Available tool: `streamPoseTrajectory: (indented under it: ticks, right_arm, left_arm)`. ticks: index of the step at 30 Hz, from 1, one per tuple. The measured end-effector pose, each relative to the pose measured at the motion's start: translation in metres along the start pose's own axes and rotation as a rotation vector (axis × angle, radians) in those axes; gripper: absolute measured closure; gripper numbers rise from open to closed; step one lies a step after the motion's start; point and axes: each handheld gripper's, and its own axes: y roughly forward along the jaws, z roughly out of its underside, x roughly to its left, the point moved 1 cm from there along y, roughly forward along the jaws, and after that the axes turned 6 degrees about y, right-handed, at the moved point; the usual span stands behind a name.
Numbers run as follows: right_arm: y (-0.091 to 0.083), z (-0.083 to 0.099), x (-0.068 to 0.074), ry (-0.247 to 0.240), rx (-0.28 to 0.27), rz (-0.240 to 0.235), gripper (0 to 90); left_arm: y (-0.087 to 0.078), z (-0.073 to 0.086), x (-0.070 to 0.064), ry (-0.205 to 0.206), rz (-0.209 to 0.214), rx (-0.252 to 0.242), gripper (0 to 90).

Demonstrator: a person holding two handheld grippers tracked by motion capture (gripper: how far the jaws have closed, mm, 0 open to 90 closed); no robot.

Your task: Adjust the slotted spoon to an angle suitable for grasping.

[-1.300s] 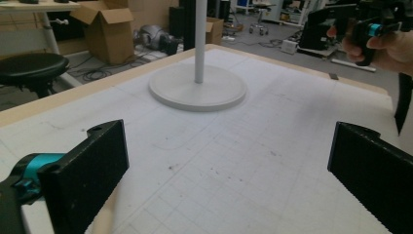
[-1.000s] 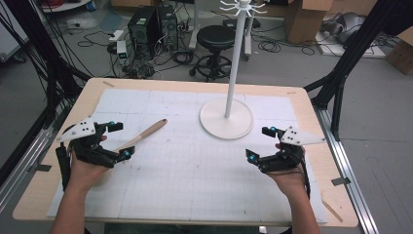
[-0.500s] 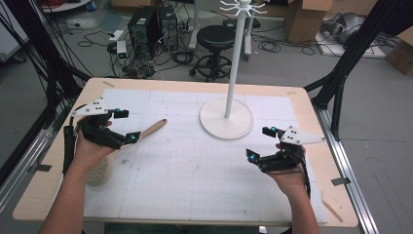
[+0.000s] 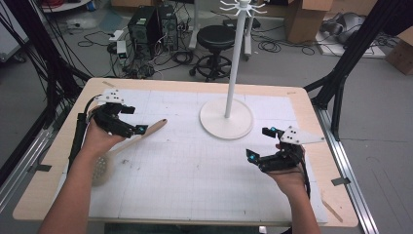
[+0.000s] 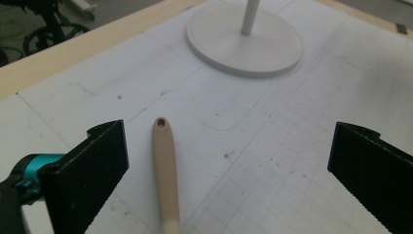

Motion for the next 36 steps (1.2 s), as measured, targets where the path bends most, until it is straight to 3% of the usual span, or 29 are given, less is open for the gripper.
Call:
streamPoseTrajectory:
  ticks: [10, 12, 14, 23, 31, 36]
  right_arm:
    - [0.007, 0.003, 0.003, -0.013, 0.026, -0.002, 0.7]
    - [0.006, 0.003, 0.002, -0.009, 0.018, 0.001, 0.8]
    - [0.005, 0.003, 0.002, -0.006, 0.018, 0.0, 0.8]
    - [0.006, 0.003, 0.003, -0.013, 0.021, 0.001, 0.8]
    - [0.005, 0.003, 0.003, -0.014, 0.019, 0.0, 0.8]
    - [0.003, 0.003, 0.003, -0.005, 0.016, 0.004, 0.8]
  left_arm:
    - [0.022, 0.006, 0.016, -0.004, -0.04, 0.177, 1.8]
    - [0.024, 0.008, 0.019, -0.006, -0.054, 0.194, 1.8]
    - [0.026, 0.01, 0.02, -0.017, -0.054, 0.212, 1.7]
    - [0.042, 0.02, 0.021, 0.0, -0.071, 0.355, 1.8]
    - [0.051, 0.024, 0.021, 0.015, -0.084, 0.42, 1.7]
    - [0.058, 0.03, 0.022, 0.006, -0.066, 0.47, 3.1]
